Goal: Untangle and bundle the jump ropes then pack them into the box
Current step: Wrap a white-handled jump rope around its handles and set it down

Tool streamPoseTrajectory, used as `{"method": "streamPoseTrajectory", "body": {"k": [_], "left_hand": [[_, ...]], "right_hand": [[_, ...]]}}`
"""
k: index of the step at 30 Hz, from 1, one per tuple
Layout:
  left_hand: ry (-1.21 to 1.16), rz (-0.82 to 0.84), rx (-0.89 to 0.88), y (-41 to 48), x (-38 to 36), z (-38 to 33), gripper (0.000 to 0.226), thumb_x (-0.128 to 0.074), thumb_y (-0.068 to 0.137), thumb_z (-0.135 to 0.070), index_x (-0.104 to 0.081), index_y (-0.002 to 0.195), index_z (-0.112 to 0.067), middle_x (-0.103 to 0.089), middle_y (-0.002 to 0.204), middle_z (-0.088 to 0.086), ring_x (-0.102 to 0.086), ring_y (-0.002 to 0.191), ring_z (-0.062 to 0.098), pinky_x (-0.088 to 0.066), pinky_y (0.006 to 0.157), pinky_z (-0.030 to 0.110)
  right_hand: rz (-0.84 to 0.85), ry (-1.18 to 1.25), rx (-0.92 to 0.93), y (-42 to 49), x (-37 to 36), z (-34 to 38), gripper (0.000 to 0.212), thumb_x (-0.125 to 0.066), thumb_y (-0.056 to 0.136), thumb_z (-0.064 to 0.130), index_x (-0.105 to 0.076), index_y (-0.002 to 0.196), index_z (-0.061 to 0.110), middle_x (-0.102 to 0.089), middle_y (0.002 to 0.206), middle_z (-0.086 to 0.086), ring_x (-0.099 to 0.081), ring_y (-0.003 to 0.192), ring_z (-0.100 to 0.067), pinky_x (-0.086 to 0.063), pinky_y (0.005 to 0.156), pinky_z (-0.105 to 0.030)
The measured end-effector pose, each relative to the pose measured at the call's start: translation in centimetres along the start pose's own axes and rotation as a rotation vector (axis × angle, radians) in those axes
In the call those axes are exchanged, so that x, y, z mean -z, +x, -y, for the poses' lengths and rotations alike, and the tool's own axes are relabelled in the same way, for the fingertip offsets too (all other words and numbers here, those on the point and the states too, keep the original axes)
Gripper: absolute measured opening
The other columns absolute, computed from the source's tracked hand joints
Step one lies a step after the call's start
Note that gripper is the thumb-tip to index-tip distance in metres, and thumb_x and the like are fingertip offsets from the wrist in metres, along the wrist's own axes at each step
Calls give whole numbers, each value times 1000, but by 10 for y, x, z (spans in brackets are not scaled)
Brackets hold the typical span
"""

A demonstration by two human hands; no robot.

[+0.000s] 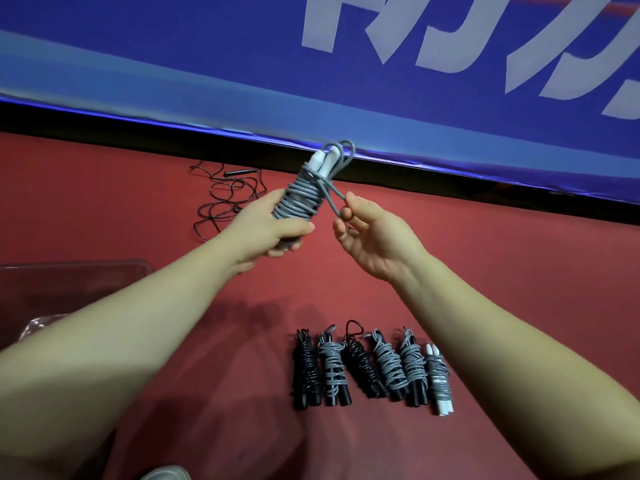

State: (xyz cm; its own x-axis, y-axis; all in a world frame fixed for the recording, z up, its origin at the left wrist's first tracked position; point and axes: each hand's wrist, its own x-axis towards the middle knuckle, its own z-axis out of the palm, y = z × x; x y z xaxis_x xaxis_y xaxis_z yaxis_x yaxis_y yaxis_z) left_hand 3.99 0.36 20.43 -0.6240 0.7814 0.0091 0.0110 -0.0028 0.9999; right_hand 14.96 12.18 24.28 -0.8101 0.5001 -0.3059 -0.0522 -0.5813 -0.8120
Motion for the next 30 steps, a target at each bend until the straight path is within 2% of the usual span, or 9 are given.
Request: {"method": "streamPoseTrajectory", "body": {"k": [2,6,10,14,18,21,24,27,30], "left_hand": [[-4,81,-32,-5,-1,-6,30,-65,81,4,-49,90,-19,-53,66,5,-48,48,14,-25,39,18],[326,153,-125,-7,5,-15,43,-76,72,-2,-62,92,-38,-63,60,-7,-54,52,7,-43,48,21],[611,198,-153,-6,6,-23,60,-68,61,-22,-51,97,-67,-67,85,-23,-62,77,1,-46,75,14],[722,139,-172,-8,-4,-26,62,-70,72,-8,-52,104,-58,-68,89,-13,-64,83,15,-48,78,27],[680,34,-155,-2,-11,-26,52,-68,72,-8,-62,115,-38,-61,69,-20,-53,57,-6,-43,62,19],[674,-31,-148,1,-14,-24,52,-69,73,-9,-60,117,-37,-58,65,-22,-52,54,-7,-40,59,16],[709,-62,-142,2,-14,-22,55,-69,73,-13,-59,122,-36,-59,78,-19,-56,69,5,-40,64,23],[718,-105,-124,3,-10,-20,53,-67,73,-15,-59,120,-37,-60,82,-16,-57,76,13,-39,68,24],[733,-137,-121,5,-8,-20,52,-66,72,-17,-59,120,-37,-60,82,-13,-57,74,14,-39,67,25]], "right_hand": [[-4,-16,-17,5,-1,9,13,-56,92,11,-52,79,12,-53,50,2,-47,46,-8,-44,44,-12],[57,-448,156,4,3,28,24,-53,87,-6,-55,73,13,-51,50,5,-36,40,-2,-24,38,-11],[43,-735,205,-4,16,36,24,-56,81,-12,-61,74,10,-58,55,-1,-47,44,-5,-36,41,-12],[-4,-515,139,-7,17,35,23,-52,83,-14,-62,78,6,-65,57,1,-61,49,-6,-49,49,-14],[-132,-173,216,-4,10,31,23,-54,86,-9,-60,73,8,-64,52,5,-60,47,-4,-47,47,-11],[-197,118,185,-1,5,28,19,-57,86,-6,-60,75,9,-66,70,2,-61,48,-3,-50,50,-12],[-195,169,181,4,6,24,17,-55,94,14,-59,79,8,-61,80,-4,-63,56,-8,-52,52,-15],[-98,174,211,6,12,23,47,-45,94,47,-57,90,2,-61,86,-10,-64,77,-15,-57,69,-20],[-13,9,304,4,7,20,28,-53,94,29,-61,84,4,-64,77,-3,-64,77,-10,-53,81,-19]]}}
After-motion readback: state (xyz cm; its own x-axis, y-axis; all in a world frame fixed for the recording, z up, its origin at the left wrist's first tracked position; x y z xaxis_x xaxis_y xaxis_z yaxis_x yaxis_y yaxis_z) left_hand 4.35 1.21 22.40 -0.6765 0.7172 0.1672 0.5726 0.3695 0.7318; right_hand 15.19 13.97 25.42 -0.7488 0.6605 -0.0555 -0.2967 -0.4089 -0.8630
